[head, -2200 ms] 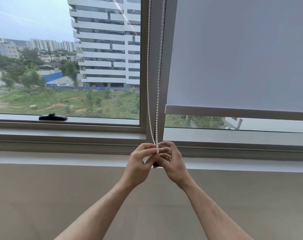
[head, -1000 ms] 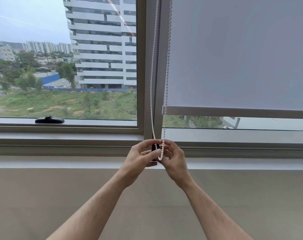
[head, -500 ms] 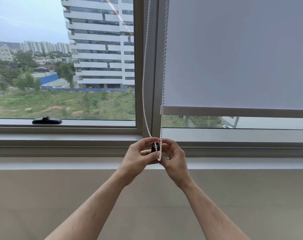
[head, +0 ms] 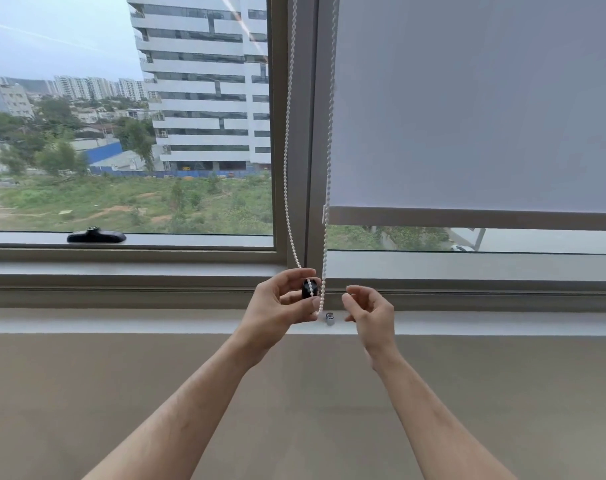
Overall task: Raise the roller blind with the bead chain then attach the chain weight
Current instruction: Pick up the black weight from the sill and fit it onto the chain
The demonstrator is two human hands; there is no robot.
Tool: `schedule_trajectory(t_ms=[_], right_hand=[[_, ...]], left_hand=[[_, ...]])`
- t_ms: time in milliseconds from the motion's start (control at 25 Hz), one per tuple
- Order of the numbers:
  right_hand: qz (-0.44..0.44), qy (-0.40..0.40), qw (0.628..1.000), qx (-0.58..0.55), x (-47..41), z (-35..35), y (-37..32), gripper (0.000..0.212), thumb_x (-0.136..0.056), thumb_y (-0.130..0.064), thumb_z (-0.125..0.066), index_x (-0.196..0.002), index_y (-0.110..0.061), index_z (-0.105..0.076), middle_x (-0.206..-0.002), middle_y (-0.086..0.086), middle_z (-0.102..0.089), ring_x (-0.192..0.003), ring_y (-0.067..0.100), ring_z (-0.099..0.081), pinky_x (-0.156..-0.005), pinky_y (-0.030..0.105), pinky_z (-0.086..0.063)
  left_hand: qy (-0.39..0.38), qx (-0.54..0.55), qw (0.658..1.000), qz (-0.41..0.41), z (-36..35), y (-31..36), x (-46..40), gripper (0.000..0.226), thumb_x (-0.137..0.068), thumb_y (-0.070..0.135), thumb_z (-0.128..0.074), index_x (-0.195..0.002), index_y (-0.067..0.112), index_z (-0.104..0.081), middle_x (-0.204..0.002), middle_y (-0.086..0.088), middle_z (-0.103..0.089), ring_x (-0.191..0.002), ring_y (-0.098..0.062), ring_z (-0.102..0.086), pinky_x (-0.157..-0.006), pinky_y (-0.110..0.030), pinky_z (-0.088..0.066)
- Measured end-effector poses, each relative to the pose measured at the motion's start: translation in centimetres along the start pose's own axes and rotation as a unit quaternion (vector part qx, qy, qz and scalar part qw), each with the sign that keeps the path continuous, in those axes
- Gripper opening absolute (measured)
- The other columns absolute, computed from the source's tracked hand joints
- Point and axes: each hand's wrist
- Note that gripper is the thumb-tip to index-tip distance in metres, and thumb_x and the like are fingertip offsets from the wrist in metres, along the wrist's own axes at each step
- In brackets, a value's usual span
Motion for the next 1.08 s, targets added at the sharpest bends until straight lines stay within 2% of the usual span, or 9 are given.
schedule_trajectory(t_ms=[120,320,400,480,600,720,760,880,1080], right_hand=[[-0.046,0.014,0.997,0.055,-1.2,0.4,2.3,0.013,-0.088,-0.007,-0.071,-0.087,-0.02,-0.07,-0.08,0.0,-0.071,-0.067,0.012,-0.062,-0.055,0.018,-0.053],[-0.102,-0.012,0.979,0.177,-3.1,0.1,5.7,0.01,-0.088,-0.011,-0.07,-0.091,-0.02,-0.069,-0.089,0.002,-0.072,-0.085,0.019,-0.066,-0.075,0.034,-0.057],[-0.112,-0.024,0.968,0.224,-3.9,-0.3,6.7,0.009,-0.087,-0.013,-0.07,-0.095,-0.016,-0.07,-0.087,0.001,-0.069,-0.085,0.02,-0.064,-0.072,0.029,-0.054],[-0.118,-0.045,0.956,0.264,-4.6,-0.8,7.6,0.02,-0.087,-0.014,-0.069,-0.107,-0.014,-0.069,-0.089,0.001,-0.065,-0.088,0.021,-0.063,-0.07,0.025,-0.047],[-0.128,-0.083,0.934,0.323,-5.6,-1.7,8.8,0.046,-0.089,-0.012,-0.066,-0.134,-0.013,-0.059,-0.121,0.01,-0.064,-0.112,0.025,-0.06,-0.085,0.028,-0.047],[-0.105,-0.106,0.906,0.396,-6.3,-2.2,10.0,0.052,-0.09,-0.01,-0.063,-0.141,-0.01,-0.053,-0.143,0.016,-0.055,-0.134,0.031,-0.05,-0.108,0.035,-0.041],[-0.092,-0.109,0.898,0.417,-6.6,-2.3,10.3,0.048,-0.091,-0.008,-0.061,-0.138,-0.008,-0.056,-0.141,0.016,-0.057,-0.132,0.031,-0.051,-0.107,0.035,-0.041],[-0.053,-0.084,0.891,0.443,-7.0,-2.3,10.6,0.031,-0.088,-0.002,-0.055,-0.114,-0.005,-0.071,-0.117,0.016,-0.072,-0.111,0.034,-0.063,-0.087,0.033,-0.049],[-0.074,-0.048,0.912,0.401,-6.9,-2.7,10.4,0.02,-0.084,-0.001,-0.058,-0.1,-0.008,-0.069,-0.099,0.013,-0.074,-0.088,0.029,-0.064,-0.072,0.028,-0.047]], left_hand=[[0.001,0.0,1.0,0.003,0.3,0.2,-0.2,0.04,-0.069,0.011,-0.084,-0.102,0.032,-0.074,-0.11,-0.004,-0.075,-0.097,-0.021,-0.07,-0.081,-0.043,-0.06],[-0.002,-0.002,1.0,0.006,1.0,0.5,0.0,0.042,-0.07,0.007,-0.083,-0.106,0.026,-0.073,-0.11,-0.004,-0.075,-0.095,-0.02,-0.07,-0.085,-0.05,-0.059],[-0.004,-0.004,1.0,0.01,1.3,0.5,0.1,0.043,-0.072,0.004,-0.082,-0.111,0.02,-0.071,-0.11,-0.006,-0.075,-0.094,-0.02,-0.07,-0.085,-0.051,-0.059],[-0.007,-0.007,1.0,0.013,1.4,0.5,0.1,0.042,-0.074,0.0,-0.08,-0.112,0.016,-0.07,-0.109,-0.009,-0.073,-0.094,-0.022,-0.069,-0.085,-0.051,-0.059],[-0.004,-0.011,1.0,0.011,1.4,0.8,-0.1,0.04,-0.077,-0.005,-0.077,-0.111,0.016,-0.071,-0.111,-0.015,-0.071,-0.093,-0.024,-0.068,-0.082,-0.047,-0.06],[-0.009,-0.014,1.0,0.013,1.3,1.0,-0.4,0.04,-0.077,-0.004,-0.077,-0.11,0.018,-0.071,-0.11,-0.01,-0.074,-0.094,-0.02,-0.069,-0.081,-0.046,-0.06],[-0.011,-0.015,1.0,0.013,1.3,1.1,-0.4,0.04,-0.077,-0.003,-0.078,-0.11,0.018,-0.071,-0.11,-0.007,-0.075,-0.095,-0.019,-0.07,-0.081,-0.046,-0.06],[-0.011,-0.016,1.0,0.014,1.2,1.2,-0.4,0.041,-0.077,-0.003,-0.077,-0.111,0.018,-0.071,-0.109,-0.005,-0.075,-0.094,-0.018,-0.069,-0.081,-0.046,-0.06],[-0.017,-0.017,1.0,0.016,1.6,1.1,-0.7,0.04,-0.076,0.0,-0.078,-0.11,0.021,-0.071,-0.108,-0.005,-0.075,-0.091,-0.017,-0.069,-0.076,-0.039,-0.06]])
Point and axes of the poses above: each hand's wrist, its own x-axis away from the middle knuckle, its own z-axis out of the back of the hand, y = z × x
